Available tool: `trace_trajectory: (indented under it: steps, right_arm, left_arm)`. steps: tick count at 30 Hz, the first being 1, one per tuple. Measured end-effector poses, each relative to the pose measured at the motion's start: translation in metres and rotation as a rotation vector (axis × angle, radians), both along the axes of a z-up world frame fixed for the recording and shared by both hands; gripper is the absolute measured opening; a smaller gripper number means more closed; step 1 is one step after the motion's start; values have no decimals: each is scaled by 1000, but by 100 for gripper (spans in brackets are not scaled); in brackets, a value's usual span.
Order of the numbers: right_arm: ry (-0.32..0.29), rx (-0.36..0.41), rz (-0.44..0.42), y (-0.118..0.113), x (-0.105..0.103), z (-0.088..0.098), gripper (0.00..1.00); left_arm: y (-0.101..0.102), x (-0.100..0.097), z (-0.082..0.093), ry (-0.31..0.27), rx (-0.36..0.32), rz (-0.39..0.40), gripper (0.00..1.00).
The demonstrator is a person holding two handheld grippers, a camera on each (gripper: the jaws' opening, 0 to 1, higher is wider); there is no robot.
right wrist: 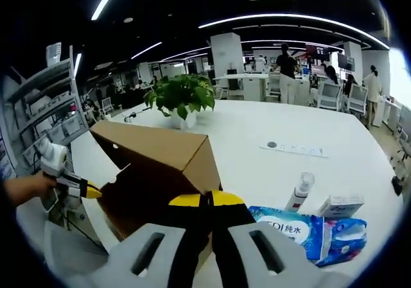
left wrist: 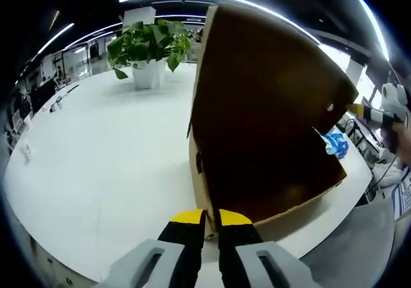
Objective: Operate the shoe box by opening the lid, removing the specified soft item, and placing it in the target area until the item is outside and the box remains undamaged.
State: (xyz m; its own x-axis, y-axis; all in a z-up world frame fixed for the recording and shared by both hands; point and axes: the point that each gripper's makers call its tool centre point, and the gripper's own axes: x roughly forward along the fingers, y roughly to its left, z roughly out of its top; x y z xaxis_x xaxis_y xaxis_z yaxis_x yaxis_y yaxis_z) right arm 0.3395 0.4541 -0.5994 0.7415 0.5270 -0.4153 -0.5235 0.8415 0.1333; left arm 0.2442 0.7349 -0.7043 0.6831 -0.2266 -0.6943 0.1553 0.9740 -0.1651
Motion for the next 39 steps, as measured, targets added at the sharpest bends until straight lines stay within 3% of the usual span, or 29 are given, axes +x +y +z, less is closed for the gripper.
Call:
trace_trajectory:
  steps: [13, 26, 39]
  right_arm:
    - [-54, -35, 0, 0, -19, -12, 2]
    - [-37, -63, 16, -3, -33, -35, 2]
    - [-48, -141, 85, -4, -45, -56, 4]
  left_arm:
    - [0, -1, -1, -7, -19, 6, 6]
    - [-2, -5, 0, -6, -26, -18, 8]
    - [-9, -3, 24, -111, 4, -72, 24]
